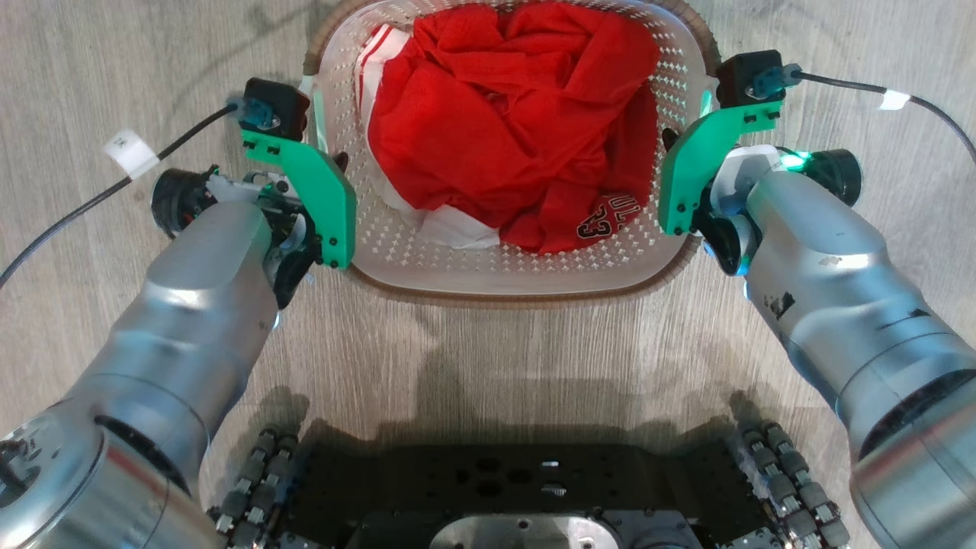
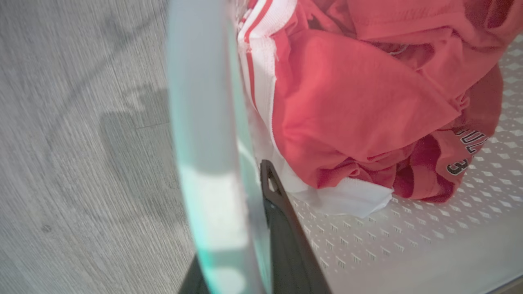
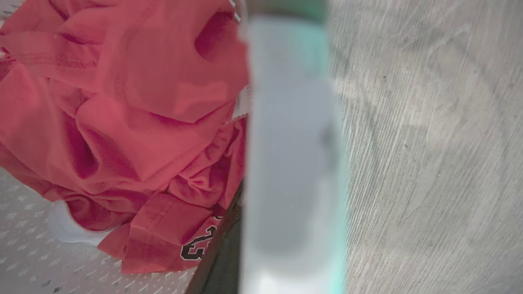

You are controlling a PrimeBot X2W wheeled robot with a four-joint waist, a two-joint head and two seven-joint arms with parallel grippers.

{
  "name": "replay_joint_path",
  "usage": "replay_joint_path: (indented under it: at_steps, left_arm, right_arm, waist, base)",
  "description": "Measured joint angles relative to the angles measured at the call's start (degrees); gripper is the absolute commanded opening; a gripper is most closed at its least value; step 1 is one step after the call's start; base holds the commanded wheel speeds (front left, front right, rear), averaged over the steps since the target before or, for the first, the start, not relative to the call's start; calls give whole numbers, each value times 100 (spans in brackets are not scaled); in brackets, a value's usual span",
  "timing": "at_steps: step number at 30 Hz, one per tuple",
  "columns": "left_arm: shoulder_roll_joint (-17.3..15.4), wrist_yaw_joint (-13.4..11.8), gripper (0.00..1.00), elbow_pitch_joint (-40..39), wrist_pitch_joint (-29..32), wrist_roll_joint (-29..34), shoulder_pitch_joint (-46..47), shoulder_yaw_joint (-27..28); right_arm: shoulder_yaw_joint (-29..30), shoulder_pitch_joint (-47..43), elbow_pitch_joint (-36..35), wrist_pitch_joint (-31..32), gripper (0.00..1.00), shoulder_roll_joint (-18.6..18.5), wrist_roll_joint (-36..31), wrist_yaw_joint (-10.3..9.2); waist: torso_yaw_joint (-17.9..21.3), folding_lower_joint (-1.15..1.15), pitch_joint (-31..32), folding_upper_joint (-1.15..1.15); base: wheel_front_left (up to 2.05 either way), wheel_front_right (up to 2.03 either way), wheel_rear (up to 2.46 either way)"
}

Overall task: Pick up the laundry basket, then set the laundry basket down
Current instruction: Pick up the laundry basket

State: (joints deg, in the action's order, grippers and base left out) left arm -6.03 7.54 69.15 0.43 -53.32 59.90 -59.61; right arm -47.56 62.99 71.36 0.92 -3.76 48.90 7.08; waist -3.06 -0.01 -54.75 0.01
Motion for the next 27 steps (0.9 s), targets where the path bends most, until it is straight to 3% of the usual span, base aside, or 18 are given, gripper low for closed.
replay_joint_path:
  at_steps: [12, 27]
  left_arm:
    - [-35, -9, 0, -176, 661, -396, -116, -580]
    - [-82, -34, 0, -331, 1578, -942, -678, -1102]
  right_arm:
    - [-271, -30, 108, 677, 0, 11, 163, 0]
    - [-600, -646, -2, 1730, 0, 26, 422, 0]
  waist:
    - [-13, 1, 459, -1]
    - [-34, 0, 1784, 0]
  base:
    - [0, 0, 0]
    - [0, 0, 0]
